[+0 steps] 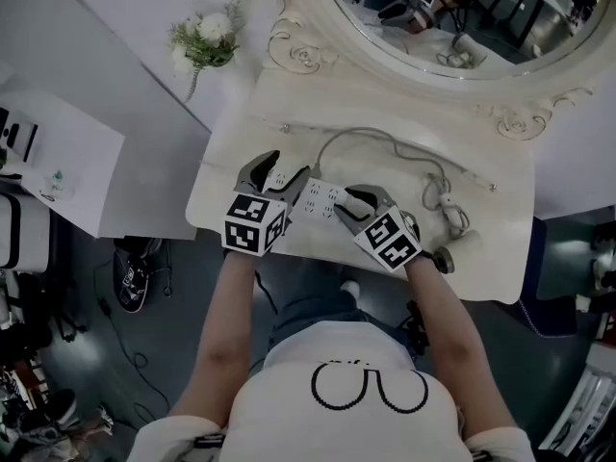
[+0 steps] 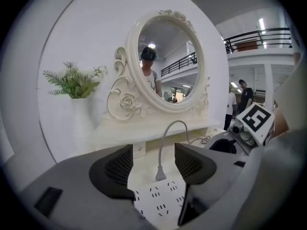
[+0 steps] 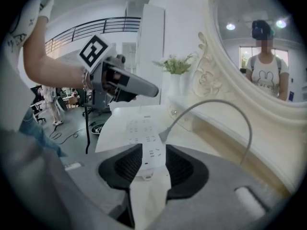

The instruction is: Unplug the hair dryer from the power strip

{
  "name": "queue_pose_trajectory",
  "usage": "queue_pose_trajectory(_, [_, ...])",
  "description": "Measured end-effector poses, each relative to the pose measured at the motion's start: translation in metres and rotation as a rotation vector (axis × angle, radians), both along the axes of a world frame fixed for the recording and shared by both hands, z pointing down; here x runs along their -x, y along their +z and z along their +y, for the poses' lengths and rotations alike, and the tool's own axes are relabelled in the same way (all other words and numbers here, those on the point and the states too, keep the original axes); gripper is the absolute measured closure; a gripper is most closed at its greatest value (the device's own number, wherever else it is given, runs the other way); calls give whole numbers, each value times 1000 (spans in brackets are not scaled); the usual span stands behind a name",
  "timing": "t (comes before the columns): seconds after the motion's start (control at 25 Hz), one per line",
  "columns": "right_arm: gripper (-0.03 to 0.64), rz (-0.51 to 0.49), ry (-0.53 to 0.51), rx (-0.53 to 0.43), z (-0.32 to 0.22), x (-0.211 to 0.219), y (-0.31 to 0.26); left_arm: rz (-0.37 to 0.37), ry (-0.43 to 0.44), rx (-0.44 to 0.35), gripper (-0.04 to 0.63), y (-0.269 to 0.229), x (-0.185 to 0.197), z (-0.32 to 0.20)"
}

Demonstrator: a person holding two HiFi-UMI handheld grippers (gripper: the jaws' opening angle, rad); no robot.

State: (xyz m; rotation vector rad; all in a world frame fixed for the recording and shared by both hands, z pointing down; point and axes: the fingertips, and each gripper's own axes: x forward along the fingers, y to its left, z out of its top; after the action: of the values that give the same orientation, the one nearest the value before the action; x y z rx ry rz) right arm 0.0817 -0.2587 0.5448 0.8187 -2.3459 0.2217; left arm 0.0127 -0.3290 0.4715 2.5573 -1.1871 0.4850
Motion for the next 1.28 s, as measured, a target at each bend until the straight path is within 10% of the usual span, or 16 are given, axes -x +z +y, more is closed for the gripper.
queue_pose_trajectory(0.48, [621, -204, 423, -387, 24, -88, -155, 100, -186, -269, 328, -87, 31, 43])
queue_pose_trajectory(0.72, [622, -278, 467, -498, 41, -95, -204, 87, -214, -336, 331, -112, 35, 64])
queue_pose_trajectory(0.84, [621, -287, 454, -525, 49, -92, -216, 108, -241, -370, 597, -128, 39, 79])
queue_pose_trajectory(1.28, [623, -291, 445, -596, 69, -89, -244, 115, -205, -526, 598, -177, 28, 117])
